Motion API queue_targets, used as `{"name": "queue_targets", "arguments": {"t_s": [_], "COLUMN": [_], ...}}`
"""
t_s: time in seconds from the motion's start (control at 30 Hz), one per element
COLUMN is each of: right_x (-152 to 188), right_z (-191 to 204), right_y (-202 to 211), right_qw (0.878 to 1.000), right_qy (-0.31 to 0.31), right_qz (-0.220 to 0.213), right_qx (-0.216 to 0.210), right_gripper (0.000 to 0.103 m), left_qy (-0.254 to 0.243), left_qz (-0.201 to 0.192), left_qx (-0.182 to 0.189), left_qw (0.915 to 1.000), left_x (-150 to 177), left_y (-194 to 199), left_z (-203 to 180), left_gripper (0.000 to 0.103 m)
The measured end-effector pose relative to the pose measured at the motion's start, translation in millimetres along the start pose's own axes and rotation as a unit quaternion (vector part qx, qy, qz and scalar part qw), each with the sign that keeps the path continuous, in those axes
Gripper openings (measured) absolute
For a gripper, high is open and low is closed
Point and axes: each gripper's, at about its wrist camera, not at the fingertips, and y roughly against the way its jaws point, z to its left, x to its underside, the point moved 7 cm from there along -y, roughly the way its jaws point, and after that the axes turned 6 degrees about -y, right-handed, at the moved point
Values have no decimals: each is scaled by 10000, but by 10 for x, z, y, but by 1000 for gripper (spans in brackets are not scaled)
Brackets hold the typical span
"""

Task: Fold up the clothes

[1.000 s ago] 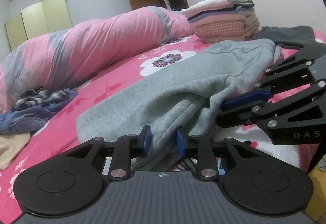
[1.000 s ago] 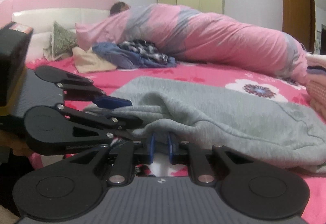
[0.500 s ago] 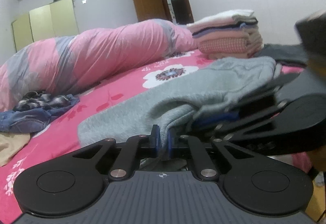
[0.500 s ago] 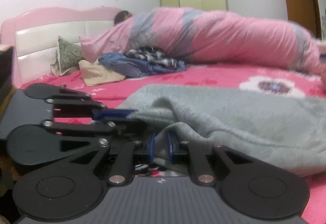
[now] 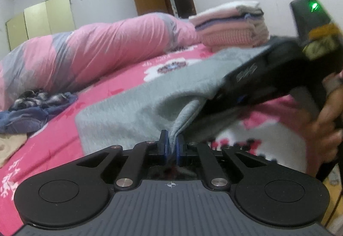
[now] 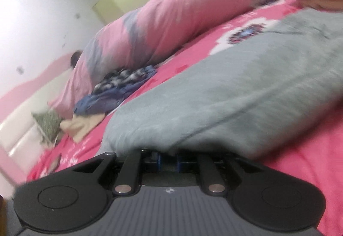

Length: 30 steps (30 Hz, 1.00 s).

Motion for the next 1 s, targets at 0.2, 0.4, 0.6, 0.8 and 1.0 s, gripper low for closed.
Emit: {"name": "queue_targets", "arguments": {"t_s": [0.2, 0.4, 0.6, 0.8, 1.0], "right_x": [-10, -34, 80, 245, 274], "right_z": [-121, 208, 730, 931, 888], "right_y": [390, 728, 535, 277, 245], "right_qw": [9998, 9894, 9642, 9484, 9439], "right_qy": [4, 1398, 2633, 3151, 3295], "right_qz": [55, -99, -279, -77, -63], "right_qx": [191, 368, -110, -337, -206], "right_gripper": [14, 20, 20, 20, 20], "left_qy": [-3, 37, 129, 638, 1013], "left_qz": [94, 138, 221, 130, 110], "left_qx": [-63, -73, -130, -116, 229], "left_qw": [9999, 9999, 9996, 9978, 9945], "left_x": [30, 35, 40, -94, -227], "left_y": [-28, 13, 160, 260, 42], "left_z": [5, 8, 58, 249, 293], "left_gripper": [10, 21, 24, 24, 26]}}
